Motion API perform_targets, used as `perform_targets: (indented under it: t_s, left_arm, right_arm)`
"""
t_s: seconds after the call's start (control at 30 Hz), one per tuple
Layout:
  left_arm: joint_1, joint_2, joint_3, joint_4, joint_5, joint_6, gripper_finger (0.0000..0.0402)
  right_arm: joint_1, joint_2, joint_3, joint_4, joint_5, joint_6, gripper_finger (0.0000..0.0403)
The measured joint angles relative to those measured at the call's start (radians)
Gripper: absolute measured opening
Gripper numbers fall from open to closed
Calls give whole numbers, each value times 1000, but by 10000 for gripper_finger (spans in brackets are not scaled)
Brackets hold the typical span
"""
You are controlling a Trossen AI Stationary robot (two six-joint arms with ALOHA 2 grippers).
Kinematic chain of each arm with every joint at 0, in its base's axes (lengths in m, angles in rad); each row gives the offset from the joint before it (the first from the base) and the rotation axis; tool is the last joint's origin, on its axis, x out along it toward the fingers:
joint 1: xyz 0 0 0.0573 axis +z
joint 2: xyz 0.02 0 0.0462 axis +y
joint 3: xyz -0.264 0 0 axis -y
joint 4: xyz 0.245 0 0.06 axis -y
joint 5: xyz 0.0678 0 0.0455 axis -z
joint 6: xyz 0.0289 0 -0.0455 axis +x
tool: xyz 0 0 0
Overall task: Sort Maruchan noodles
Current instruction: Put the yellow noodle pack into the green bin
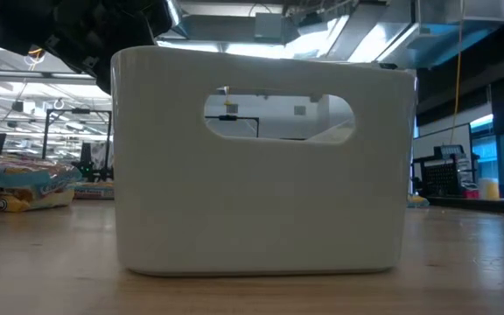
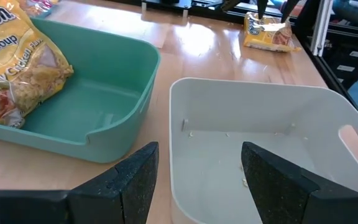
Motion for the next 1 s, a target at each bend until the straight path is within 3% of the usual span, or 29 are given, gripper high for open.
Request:
perform_targets:
  t_s: [0.13,0.3,0.57,0.8,1.0]
  left_arm:
    - [0,0,0,1,-1,0,224]
    - [0,0,0,10,-5,4,224]
    - [0,0,0,11,-8,6,224]
    - [0,0,0,18,-8,2,224]
    - [0,0,0,111,-9,-8,224]
  right_arm:
    - [10,0,-75,124,-38,16,223]
    - [-58,-3,-130,231,15,-8,223]
    - [-223,-2,-133,220,195,-152,223]
    - [-357,3,-140,211,422,-278,223]
    - [-449,4,-140,217,558,-436,223]
